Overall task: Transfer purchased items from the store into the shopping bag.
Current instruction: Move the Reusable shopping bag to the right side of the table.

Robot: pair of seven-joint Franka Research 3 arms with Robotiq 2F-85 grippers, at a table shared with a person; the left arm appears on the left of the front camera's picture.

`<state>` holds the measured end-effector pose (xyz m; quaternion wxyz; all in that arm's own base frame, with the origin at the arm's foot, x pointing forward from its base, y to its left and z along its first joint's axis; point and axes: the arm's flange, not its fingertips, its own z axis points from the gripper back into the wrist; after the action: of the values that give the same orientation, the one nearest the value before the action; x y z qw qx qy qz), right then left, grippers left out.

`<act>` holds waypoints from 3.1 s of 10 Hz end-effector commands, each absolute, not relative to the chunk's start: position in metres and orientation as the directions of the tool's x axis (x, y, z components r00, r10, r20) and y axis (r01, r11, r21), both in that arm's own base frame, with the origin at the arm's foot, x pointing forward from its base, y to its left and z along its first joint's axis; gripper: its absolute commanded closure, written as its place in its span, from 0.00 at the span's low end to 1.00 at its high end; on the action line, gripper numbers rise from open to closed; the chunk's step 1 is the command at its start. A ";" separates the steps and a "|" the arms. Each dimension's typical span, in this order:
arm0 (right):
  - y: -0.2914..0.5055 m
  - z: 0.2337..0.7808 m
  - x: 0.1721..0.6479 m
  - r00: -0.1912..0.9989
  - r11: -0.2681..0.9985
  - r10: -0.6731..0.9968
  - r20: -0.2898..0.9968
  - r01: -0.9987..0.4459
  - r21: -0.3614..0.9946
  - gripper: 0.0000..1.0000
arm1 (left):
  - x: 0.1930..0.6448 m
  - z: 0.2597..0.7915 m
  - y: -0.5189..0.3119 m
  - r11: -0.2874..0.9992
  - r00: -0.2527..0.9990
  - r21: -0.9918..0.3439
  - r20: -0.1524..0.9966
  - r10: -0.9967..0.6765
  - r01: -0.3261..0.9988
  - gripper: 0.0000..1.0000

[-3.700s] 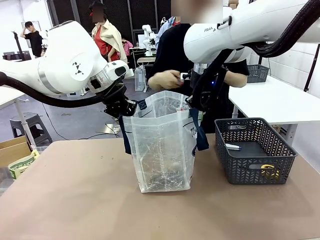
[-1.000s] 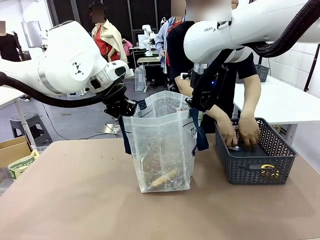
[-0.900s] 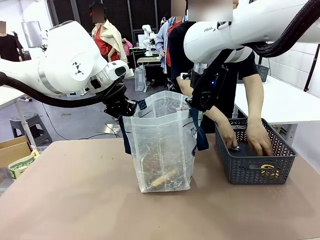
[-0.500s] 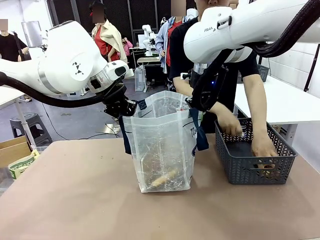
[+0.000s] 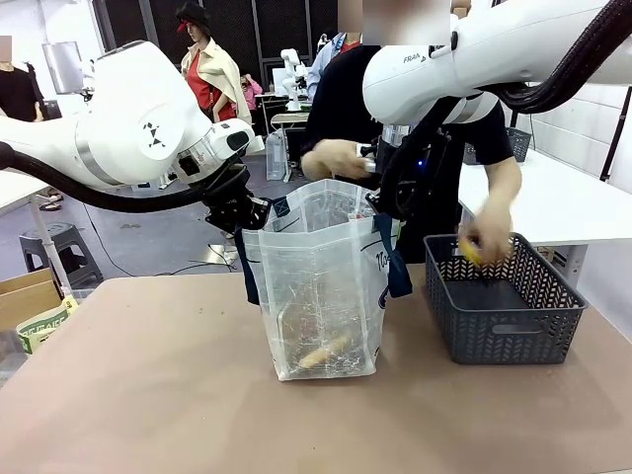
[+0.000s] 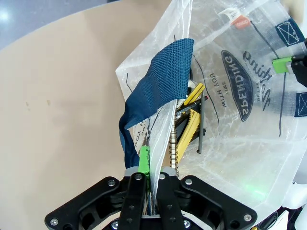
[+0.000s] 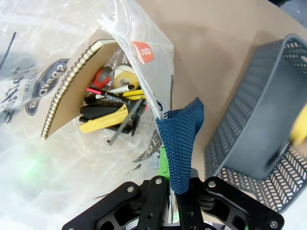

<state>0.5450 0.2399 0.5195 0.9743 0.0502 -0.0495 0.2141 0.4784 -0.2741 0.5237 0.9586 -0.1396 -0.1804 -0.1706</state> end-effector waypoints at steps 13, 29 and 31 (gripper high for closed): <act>0.240 0.519 0.545 0.904 0.903 0.412 0.117 -0.422 0.077 1.00 | 0.479 0.524 -0.273 0.904 0.877 -0.207 0.395 -0.274 0.375 1.00; 0.240 0.519 0.545 0.904 0.903 0.412 0.117 -0.422 0.077 1.00 | 0.479 0.524 -0.273 0.904 0.877 -0.207 0.395 -0.274 0.375 1.00; 0.240 0.519 0.545 0.904 0.903 0.412 0.117 -0.422 0.077 1.00 | 0.479 0.524 -0.273 0.904 0.877 -0.207 0.395 -0.274 0.375 1.00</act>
<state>0.5450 0.2399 0.5194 0.9743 0.0502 -0.0495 0.2141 0.4784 -0.2741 0.5237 0.9586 -0.1396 -0.1804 -0.1706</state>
